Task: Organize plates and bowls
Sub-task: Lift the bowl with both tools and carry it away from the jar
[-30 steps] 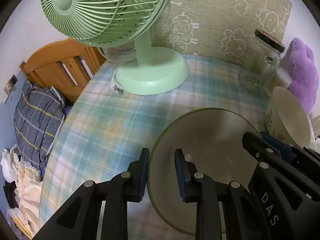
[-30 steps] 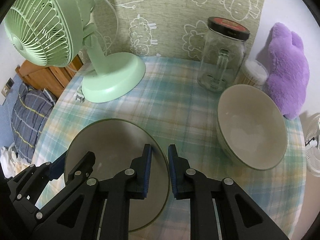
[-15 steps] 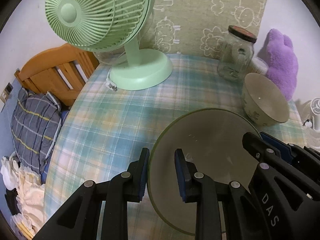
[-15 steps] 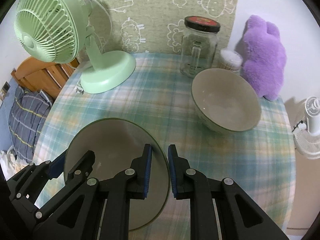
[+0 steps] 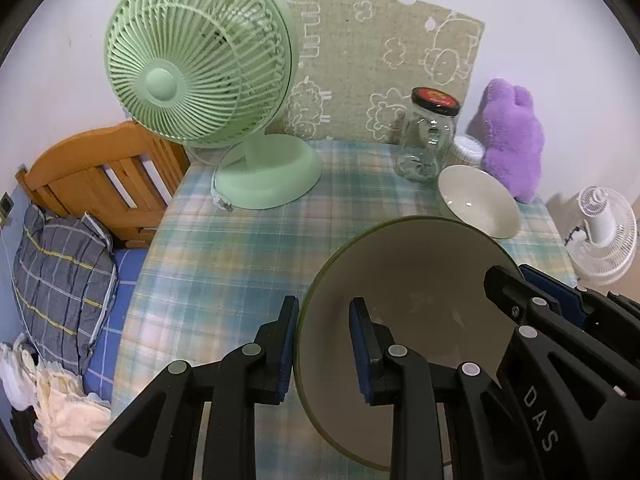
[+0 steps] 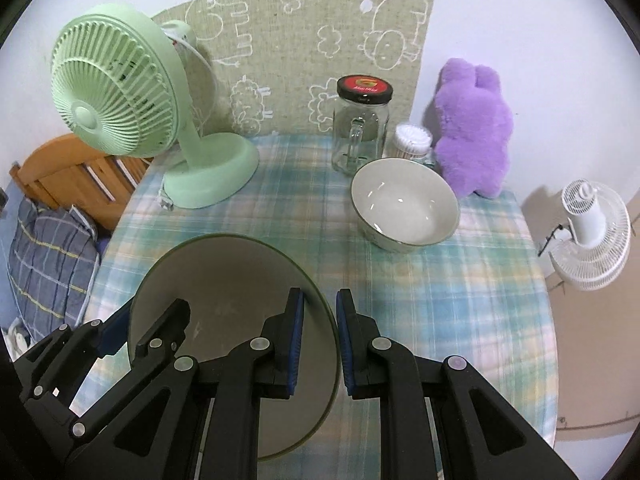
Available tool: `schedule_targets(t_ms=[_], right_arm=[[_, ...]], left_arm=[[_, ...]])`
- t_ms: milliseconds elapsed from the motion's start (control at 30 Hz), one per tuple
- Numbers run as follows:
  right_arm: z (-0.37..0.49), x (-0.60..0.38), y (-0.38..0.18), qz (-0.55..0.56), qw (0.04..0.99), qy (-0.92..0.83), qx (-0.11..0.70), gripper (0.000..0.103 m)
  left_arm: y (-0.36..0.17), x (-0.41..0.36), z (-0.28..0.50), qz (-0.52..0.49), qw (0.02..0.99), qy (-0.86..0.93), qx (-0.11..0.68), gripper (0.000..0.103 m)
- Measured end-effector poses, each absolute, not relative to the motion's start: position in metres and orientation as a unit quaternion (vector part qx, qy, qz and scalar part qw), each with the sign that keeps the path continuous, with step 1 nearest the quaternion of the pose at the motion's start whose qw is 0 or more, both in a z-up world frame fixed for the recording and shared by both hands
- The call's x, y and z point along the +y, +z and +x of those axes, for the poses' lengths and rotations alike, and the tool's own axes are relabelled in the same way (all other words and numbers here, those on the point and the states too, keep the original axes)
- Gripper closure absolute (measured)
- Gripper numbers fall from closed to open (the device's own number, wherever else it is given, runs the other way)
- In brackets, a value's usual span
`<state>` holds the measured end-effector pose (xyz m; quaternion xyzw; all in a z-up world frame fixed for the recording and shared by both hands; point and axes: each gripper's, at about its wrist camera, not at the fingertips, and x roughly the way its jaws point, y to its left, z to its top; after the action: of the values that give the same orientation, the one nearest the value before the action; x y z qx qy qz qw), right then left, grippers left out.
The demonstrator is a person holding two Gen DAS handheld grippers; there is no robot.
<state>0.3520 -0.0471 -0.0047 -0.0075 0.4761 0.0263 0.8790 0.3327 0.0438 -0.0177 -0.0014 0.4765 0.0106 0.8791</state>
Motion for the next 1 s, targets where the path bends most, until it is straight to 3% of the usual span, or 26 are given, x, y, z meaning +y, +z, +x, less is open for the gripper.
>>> schedule_targets(t_ms=[467,1000], right_arm=[[0.277,-0.047,0.025,0.005,0.89,-0.013,0.455,0.083],[0.198,-0.068,0.012,0.021,0.882,-0.056,0.467,0.083]], left_arm=[[0.007,0.04,0.271,0.009,0.885,-0.026,0.465,0.079],[-0.01,0.019,0.206,0.035,0.874,-0.075,0.478,0.079]])
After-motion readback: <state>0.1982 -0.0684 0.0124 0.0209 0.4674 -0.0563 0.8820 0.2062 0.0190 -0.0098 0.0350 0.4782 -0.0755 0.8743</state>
